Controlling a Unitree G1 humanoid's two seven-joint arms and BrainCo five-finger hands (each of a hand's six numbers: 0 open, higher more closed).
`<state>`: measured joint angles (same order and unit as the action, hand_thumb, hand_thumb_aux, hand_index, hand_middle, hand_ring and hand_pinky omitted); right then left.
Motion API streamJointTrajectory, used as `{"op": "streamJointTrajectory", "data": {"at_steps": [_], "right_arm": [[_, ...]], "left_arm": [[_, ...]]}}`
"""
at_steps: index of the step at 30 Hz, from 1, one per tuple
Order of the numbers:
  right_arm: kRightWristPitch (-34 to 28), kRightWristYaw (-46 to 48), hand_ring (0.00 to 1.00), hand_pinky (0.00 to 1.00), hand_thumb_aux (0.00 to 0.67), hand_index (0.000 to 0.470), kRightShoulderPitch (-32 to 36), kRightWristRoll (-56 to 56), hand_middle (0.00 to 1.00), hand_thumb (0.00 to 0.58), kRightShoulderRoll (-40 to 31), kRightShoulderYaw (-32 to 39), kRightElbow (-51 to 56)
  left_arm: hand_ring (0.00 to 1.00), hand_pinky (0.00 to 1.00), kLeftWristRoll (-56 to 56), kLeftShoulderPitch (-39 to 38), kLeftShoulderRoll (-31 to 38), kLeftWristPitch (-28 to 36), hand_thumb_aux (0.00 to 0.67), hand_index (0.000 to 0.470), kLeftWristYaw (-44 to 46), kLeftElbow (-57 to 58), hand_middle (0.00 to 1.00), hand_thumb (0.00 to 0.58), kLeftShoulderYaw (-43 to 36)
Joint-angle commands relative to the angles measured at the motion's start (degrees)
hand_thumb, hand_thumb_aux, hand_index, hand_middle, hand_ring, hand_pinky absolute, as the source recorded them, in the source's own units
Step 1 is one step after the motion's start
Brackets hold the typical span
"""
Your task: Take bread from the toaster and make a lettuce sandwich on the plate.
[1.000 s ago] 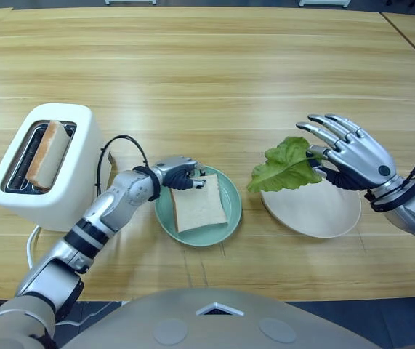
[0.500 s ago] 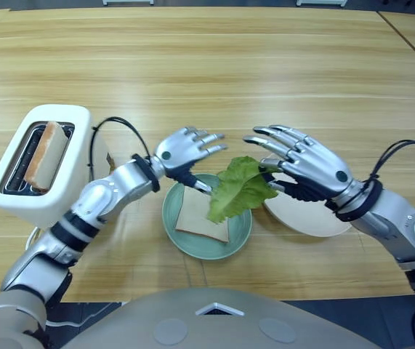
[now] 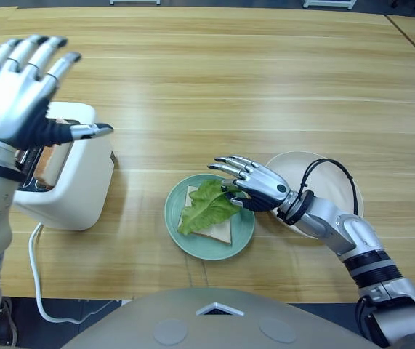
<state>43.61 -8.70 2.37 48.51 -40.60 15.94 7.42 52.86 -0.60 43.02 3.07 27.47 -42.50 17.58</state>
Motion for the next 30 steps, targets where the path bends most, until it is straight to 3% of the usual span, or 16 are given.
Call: {"op": "streamJointTrajectory", "data": {"at_steps": [1,2,3,4,5,9,10,11,12,13,16,17,18,30], "right_arm": [[-0.34,-1.08,0.0,0.0,0.67,0.47,1.41,2.73,0.0,0.58,0.68,1.55,2.08],[-0.72,-1.19,0.0,0.0,0.67,0.47,1.53,3.39,0.0,0.58,0.69,1.78,2.28],[-1.13,-1.52,0.0,0.0,0.431,0.302,1.52,4.11,0.0,0.506,0.66,1.82,2.16],[-1.44,-1.78,0.0,0.0,0.024,0.017,1.43,4.5,0.0,0.04,0.59,1.72,1.85],[-1.65,-1.75,0.0,0.0,0.0,0.0,1.16,4.31,0.0,0.0,0.47,1.39,1.23],[-2.39,-2.19,0.0,0.0,0.0,0.0,0.27,3.07,0.0,0.0,0.01,-0.5,-2.34],[-2.56,-2.12,0.0,0.0,0.0,0.0,0.07,2.52,0.0,0.0,-0.1,-1.12,-3.31],[-2.72,-1.98,0.0,0.0,0.0,0.0,-0.15,2.08,0.0,0.0,-0.26,-1.72,-4.18],[-2.85,-1.85,0.0,0.0,0.0,0.0,-0.42,1.6,0.0,0.0,-0.46,-2.43,-5.07],[-3.0,-1.71,0.0,0.0,0.0,0.0,-0.69,0.96,0.0,0.0,-0.58,-3.12,-5.8],[-3.36,-1.76,0.0,0.0,0.0,0.0,-1.43,0.12,0.0,0.0,-0.99,-4.79,-7.65],[-3.46,-1.76,0.0,0.0,0.0,0.0,-1.78,-0.12,0.0,0.0,-1.14,-5.28,-8.28],[-3.55,-1.64,0.0,0.0,0.0,0.0,-2.04,-0.38,0.0,0.0,-1.26,-5.65,-8.76],[-3.53,-3.31,0.0,0.0,0.0,0.0,-4.54,-1.17,0.0,0.0,-1.93,-10.97,-13.61]], "left_arm": [[0.0,0.0,1.06,-3.93,0.15,3.63,0.0,0.0,4.85,4.09,0.0,0.0,2.99],[0.0,0.0,1.68,-5.49,-0.13,4.31,0.0,0.0,6.34,4.99,0.0,0.0,2.46],[0.0,0.0,2.32,-6.91,-0.6,5.18,0.0,0.0,7.6,5.75,0.0,0.0,1.85],[0.0,0.0,3.02,-8.14,-0.68,5.67,0.0,0.0,8.71,6.45,0.0,0.0,1.25],[0.0,0.0,4.17,-9.36,-0.34,5.77,0.0,0.0,9.66,7.33,0.0,0.0,0.54],[0.0,0.0,5.51,-11.04,-0.77,6.93,0.005,0.004,13.39,8.41,0.0,0.009,-3.2],[0.0,0.0,5.86,-11.24,-0.97,7.27,0.307,0.216,13.88,8.31,0.0,0.41,-3.86],[0.0,0.0,6.34,-11.39,-1.03,7.66,0.441,0.31,14.28,8.24,0.0,0.512,-4.27],[0.0,0.0,6.34,-11.48,-0.91,7.79,0.602,0.422,14.65,8.22,0.0,0.574,-4.58],[0.0,0.0,6.22,-11.34,-1.07,8.2,0.67,0.47,14.56,8.09,0.0,0.58,-4.55],[0.0,0.0,4.18,-7.94,-2.47,9.87,0.67,0.47,11.95,6.91,0.0,0.58,-2.81],[0.26,0.26,3.41,-5.68,-2.93,10.39,0.67,0.47,10.14,6.36,0.26,0.58,-1.6],[0.99,0.99,2.66,-3.79,-3.03,10.76,0.67,0.47,8.76,5.83,0.99,0.58,-0.42],[1.0,1.0,-10.41,11.92,0.28,10.98,0.67,0.47,2.33,2.14,1.0,0.58,9.34]]}}
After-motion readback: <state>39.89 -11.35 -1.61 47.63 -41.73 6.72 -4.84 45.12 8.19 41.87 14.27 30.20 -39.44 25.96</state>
